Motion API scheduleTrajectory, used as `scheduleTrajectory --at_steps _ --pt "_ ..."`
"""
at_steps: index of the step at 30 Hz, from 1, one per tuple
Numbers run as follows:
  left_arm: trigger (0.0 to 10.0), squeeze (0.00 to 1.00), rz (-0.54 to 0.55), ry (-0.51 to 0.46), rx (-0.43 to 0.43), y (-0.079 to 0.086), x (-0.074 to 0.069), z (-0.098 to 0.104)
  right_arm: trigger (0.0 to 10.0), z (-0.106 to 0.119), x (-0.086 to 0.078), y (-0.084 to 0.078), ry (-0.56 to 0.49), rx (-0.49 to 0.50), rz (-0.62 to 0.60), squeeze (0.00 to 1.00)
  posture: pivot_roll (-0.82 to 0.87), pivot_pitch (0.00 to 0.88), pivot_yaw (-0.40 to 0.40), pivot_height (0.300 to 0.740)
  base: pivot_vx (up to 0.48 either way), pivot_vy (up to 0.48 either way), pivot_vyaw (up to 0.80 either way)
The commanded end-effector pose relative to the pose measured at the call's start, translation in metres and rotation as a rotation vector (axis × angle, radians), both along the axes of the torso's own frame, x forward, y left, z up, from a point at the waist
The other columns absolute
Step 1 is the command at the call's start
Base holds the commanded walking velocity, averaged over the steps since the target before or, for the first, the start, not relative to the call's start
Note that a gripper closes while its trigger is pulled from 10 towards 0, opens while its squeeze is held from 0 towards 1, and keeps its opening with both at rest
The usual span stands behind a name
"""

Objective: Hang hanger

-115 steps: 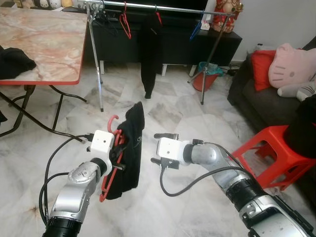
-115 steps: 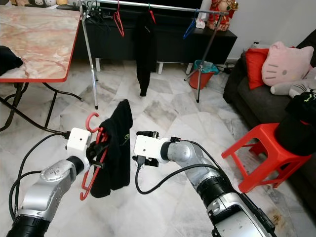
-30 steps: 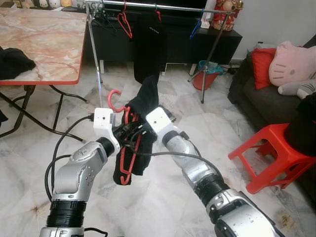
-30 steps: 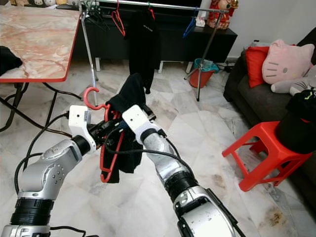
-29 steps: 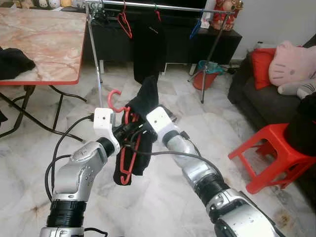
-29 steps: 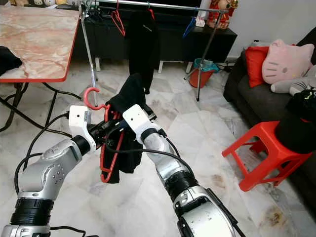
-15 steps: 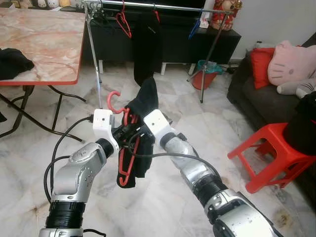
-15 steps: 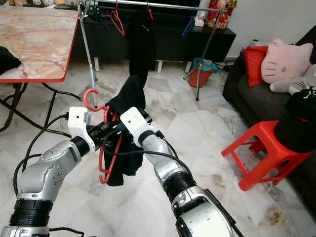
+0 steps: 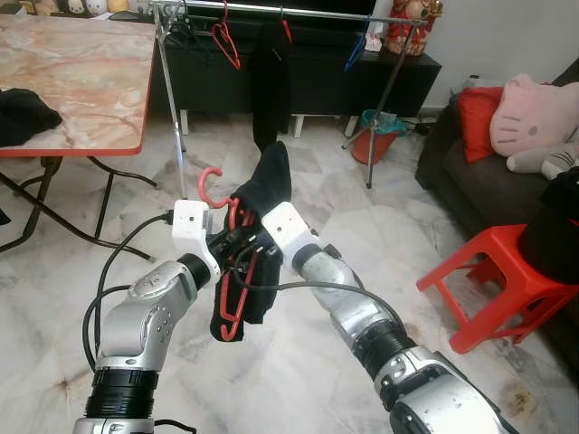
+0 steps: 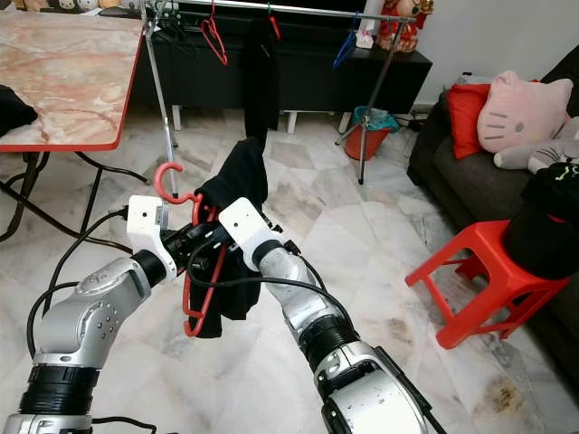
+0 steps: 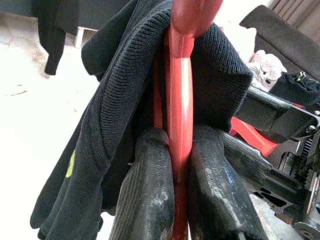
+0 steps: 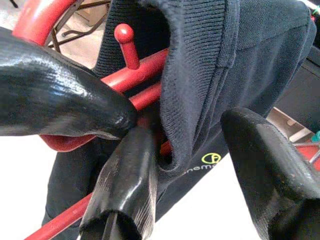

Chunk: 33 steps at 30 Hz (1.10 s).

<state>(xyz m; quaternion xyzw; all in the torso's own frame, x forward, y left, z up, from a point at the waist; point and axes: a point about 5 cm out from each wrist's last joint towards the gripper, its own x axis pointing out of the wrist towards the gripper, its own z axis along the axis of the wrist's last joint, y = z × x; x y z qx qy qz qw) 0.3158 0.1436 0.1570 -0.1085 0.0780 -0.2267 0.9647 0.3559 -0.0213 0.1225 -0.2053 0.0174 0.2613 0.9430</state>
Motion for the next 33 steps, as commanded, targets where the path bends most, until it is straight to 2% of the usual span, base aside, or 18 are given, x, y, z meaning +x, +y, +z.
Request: scheduleTrajectory --at_steps 1,22,27,33 --pt "10.0 0.0 -0.031 -0.06 -0.004 -0.008 0.0 0.01 0.0 -0.001 0.0 -0.001 0.004 0.0 0.003 0.0 0.13 0.051 -0.164 0.74 0.0 0.0 0.0" --pt "10.0 0.0 -0.035 -0.066 0.001 -0.008 0.0 0.011 0.0 0.0 0.002 -0.003 -0.007 -0.015 -0.004 0.0 0.13 0.05 -0.163 0.74 0.0 0.0 0.0" --pt "10.0 0.0 -0.039 -0.065 0.003 -0.007 -0.001 0.009 0.0 0.007 0.004 -0.004 -0.045 -0.036 0.004 0.0 0.13 0.049 -0.164 0.74 0.0 0.0 0.0" --pt "10.0 0.0 -0.129 -0.056 0.107 -0.015 -0.007 -0.003 0.0 0.022 0.011 -0.007 -0.111 -0.067 0.014 0.0 0.13 0.046 -0.165 0.74 0.0 0.0 0.0"
